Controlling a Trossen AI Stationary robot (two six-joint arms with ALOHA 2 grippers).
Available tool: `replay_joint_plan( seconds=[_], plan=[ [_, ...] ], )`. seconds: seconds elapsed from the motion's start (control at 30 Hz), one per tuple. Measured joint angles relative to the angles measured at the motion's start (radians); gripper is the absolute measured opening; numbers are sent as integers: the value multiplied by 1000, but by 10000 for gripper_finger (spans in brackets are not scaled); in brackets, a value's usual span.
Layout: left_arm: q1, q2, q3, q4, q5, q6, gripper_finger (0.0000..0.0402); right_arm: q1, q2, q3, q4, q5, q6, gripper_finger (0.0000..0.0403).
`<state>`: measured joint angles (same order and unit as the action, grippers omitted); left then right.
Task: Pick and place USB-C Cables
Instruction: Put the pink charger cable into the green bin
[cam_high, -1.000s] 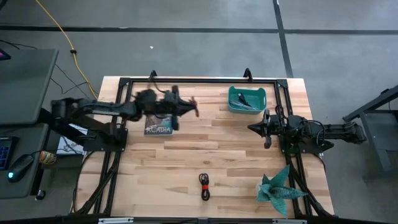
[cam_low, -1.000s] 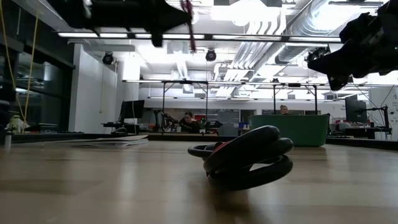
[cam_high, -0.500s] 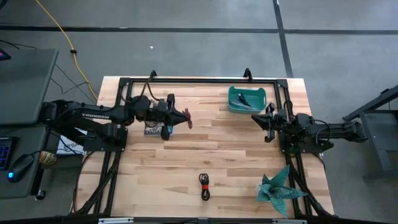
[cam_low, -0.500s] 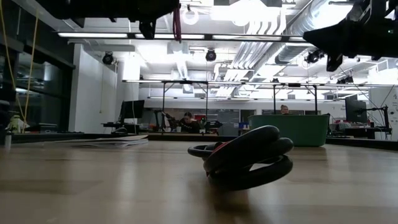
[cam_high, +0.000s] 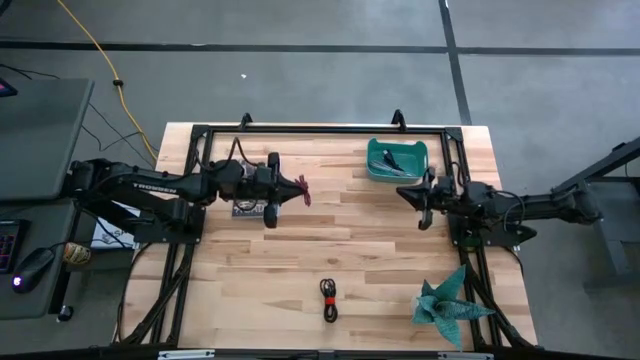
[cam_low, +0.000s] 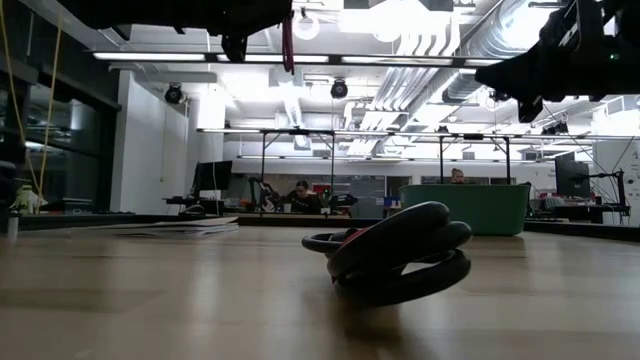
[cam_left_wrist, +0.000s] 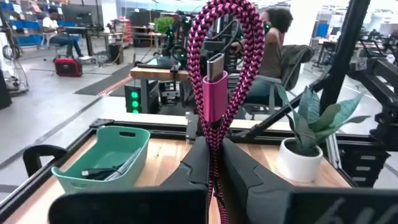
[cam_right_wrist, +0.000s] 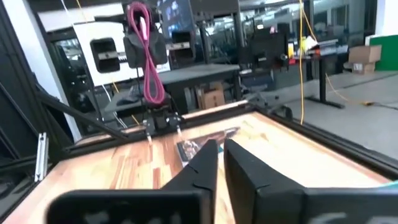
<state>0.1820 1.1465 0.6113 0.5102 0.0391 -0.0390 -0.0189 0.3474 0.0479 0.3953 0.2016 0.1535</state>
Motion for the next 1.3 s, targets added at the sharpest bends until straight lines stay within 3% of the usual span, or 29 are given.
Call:
replay_joint_plan(
  seconds=[0.4,0.57,0.9,1.3],
  plan=[
    [0,0,0,-58,51,-55,0,0,94,2,-3,-30,34,195],
    [0,0,0,-58,51,-55,0,0,98,3,-3,-41,49,247],
    [0,0,0,-47,51,-54,0,0,164,19,34,-17,115,255],
    [-21,15,1,-34,44,-62,0,0,657,336,83,-22,-24,254]
  ],
)
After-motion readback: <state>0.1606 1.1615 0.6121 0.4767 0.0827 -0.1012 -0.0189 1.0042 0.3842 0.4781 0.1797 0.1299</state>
